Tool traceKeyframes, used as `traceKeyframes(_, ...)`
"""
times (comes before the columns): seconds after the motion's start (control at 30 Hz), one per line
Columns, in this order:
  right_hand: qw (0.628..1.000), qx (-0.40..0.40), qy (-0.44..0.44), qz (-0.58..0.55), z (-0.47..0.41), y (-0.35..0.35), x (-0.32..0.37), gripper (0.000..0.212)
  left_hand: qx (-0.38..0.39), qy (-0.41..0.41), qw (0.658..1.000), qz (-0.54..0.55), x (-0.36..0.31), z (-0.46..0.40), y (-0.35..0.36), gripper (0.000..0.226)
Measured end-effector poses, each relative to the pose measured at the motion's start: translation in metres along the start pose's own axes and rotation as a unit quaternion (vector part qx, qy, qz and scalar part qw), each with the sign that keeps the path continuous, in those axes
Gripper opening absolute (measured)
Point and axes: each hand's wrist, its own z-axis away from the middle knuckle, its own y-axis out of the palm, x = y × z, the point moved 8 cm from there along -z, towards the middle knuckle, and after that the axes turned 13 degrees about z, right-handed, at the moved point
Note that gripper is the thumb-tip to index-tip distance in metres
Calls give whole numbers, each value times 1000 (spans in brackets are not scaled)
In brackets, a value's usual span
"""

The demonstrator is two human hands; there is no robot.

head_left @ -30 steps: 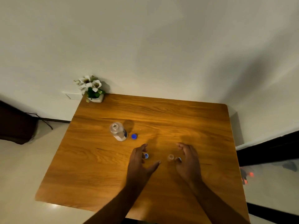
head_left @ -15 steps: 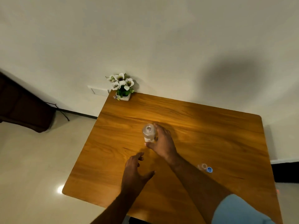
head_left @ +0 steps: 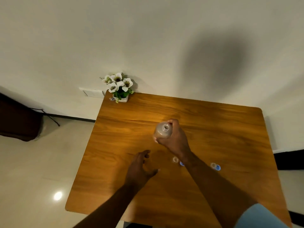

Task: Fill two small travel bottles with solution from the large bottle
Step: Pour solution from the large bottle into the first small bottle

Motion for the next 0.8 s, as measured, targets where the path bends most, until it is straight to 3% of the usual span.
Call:
traceKeyframes(0.2, 996, -84, 25, -32, 34, -82, -33, 83, 110, 1, 993, -38, -28, -29, 46, 88)
traceKeyframes(0.37, 987, -140, 65, -39, 68, -124, -65, 83, 159, 8, 985, -68, -34, -45, 85, 79)
traceKeyframes(0.57, 979, -170, 96, -62, 94, -140, -89, 85, 132, 28, 988, -77, -29, -51, 98, 46)
traceKeyframes(0.8, 981, -166, 60, -76, 99, -155, -70, 83, 87, 26, 995, 29, -62, -58, 77, 39)
